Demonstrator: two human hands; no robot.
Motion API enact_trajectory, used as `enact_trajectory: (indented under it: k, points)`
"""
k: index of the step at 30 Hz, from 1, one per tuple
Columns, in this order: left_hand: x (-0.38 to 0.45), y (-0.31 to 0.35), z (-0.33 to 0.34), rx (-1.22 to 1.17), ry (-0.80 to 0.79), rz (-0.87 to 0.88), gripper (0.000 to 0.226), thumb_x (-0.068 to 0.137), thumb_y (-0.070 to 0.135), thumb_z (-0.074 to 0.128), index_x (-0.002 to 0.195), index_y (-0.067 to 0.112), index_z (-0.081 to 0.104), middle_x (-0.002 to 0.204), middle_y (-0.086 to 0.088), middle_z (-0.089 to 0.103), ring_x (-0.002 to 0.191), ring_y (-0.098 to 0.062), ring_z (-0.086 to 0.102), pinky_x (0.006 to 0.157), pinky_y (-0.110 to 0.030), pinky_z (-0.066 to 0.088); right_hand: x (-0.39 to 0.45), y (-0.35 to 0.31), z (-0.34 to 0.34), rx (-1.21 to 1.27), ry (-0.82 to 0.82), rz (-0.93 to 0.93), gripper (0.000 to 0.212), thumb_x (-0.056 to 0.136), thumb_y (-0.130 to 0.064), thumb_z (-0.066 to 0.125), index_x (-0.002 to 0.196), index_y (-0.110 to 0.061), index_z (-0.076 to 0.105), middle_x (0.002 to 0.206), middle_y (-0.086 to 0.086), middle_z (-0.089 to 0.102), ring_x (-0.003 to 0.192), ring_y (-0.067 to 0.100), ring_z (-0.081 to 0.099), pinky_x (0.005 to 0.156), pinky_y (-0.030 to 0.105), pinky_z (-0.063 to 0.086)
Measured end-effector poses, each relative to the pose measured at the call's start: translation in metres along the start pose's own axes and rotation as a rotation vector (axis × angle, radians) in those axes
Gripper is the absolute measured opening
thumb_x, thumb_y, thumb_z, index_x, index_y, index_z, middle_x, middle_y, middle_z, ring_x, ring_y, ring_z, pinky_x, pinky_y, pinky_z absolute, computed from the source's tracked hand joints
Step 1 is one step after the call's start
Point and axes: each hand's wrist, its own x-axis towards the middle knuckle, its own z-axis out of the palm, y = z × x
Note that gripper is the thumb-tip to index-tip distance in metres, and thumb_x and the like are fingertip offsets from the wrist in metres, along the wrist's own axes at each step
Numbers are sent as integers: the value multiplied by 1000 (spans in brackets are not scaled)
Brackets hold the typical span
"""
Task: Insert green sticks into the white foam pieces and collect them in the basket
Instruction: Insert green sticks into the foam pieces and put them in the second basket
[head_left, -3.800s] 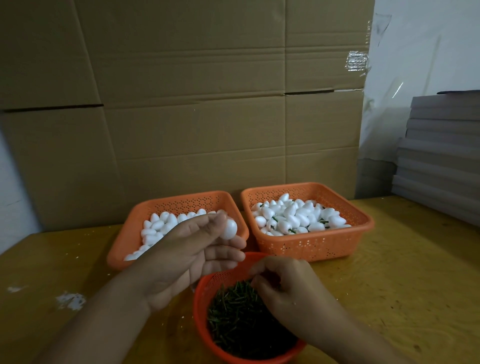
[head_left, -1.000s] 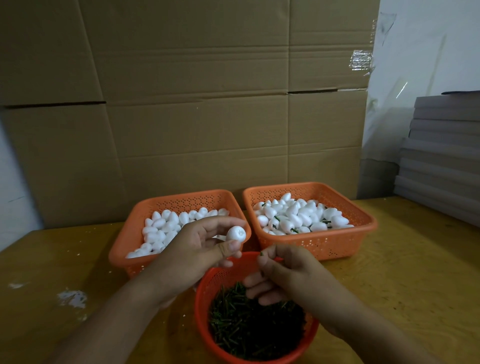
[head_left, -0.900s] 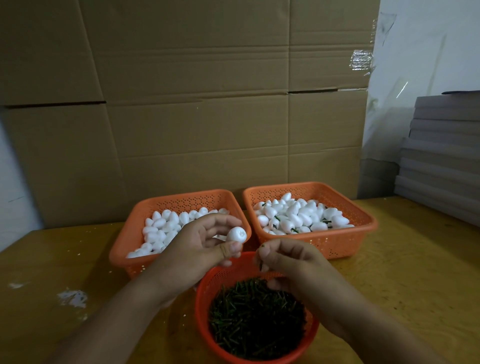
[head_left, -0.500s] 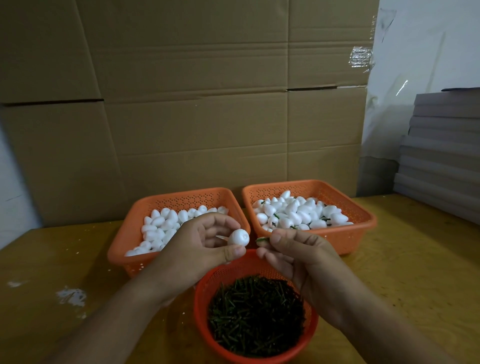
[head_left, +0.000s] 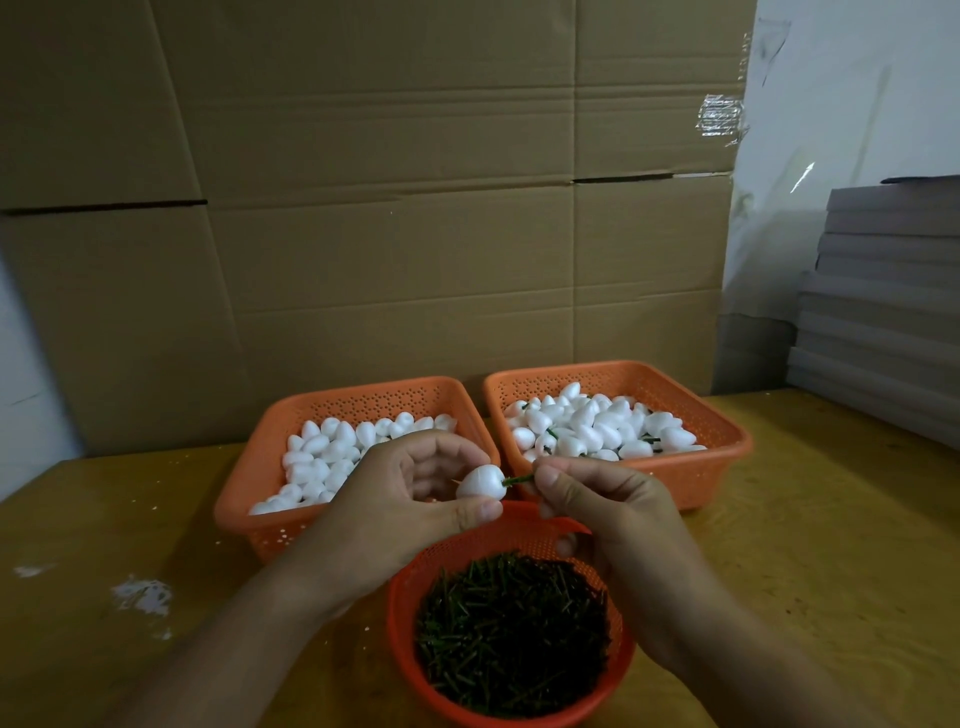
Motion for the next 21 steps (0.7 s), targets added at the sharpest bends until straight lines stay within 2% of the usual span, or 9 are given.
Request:
enact_trajectory:
  k: [13, 21]
  points:
    - [0, 0, 4, 54, 0, 52, 32, 69, 29, 85, 99, 35, 75, 106, 2, 76, 102, -14, 71, 94, -24, 55, -5, 3, 4, -135, -15, -61, 18, 75, -30, 74, 80, -13, 79, 67, 2, 65, 62, 7, 58, 50, 19, 44]
    - [0, -4, 5, 71, 18, 52, 33, 69, 31, 85, 99, 38, 74, 106, 6, 75, 101, -13, 71, 94, -25, 55, -7, 3, 7, -131, -4, -12, 12, 87, -17, 71, 81, -11, 79, 69, 3, 67, 62, 6, 59, 50, 18, 45]
